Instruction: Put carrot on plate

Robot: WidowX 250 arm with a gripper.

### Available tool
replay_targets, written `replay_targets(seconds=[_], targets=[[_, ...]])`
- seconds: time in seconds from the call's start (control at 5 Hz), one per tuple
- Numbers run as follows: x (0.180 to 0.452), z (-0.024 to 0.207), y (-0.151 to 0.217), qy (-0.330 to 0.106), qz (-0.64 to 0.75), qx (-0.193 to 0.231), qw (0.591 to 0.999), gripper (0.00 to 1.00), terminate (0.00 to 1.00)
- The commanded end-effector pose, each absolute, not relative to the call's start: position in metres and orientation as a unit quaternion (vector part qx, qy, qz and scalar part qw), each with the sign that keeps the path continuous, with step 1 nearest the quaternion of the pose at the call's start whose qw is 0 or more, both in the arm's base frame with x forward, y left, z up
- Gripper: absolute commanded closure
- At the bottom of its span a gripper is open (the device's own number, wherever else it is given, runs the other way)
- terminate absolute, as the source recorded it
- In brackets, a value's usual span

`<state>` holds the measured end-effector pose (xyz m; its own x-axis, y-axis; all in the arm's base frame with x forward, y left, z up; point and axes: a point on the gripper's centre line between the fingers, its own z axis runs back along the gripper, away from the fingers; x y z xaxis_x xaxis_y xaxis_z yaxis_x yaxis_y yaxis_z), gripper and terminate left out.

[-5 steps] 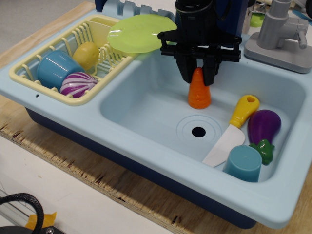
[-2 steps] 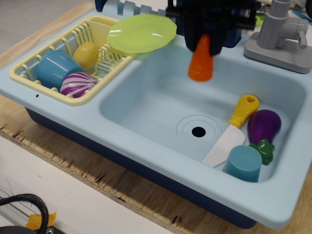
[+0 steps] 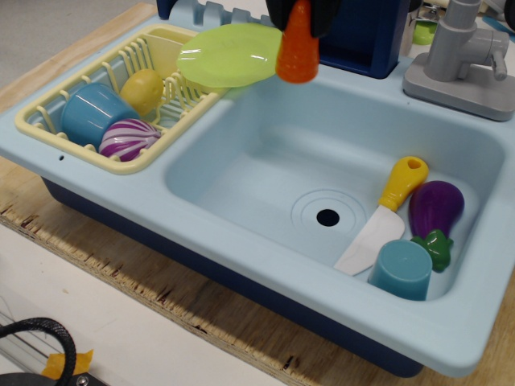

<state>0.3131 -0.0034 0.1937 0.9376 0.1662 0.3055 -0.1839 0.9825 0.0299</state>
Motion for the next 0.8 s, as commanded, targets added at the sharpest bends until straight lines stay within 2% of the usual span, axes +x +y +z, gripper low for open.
replay_targets(seconds=[0.0, 0.4, 0.6], targets=[[0.315, 0.210, 0.023, -0.210, 0.101, 0.016, 0.972, 1.00, 0.00], [0.317, 0.208, 0.059, -0.259, 0.108, 0.011, 0.960, 1.00, 0.00], [0.323, 0.203, 0.068, -0.256, 0.111, 0.007, 0.960, 1.00, 1.00]])
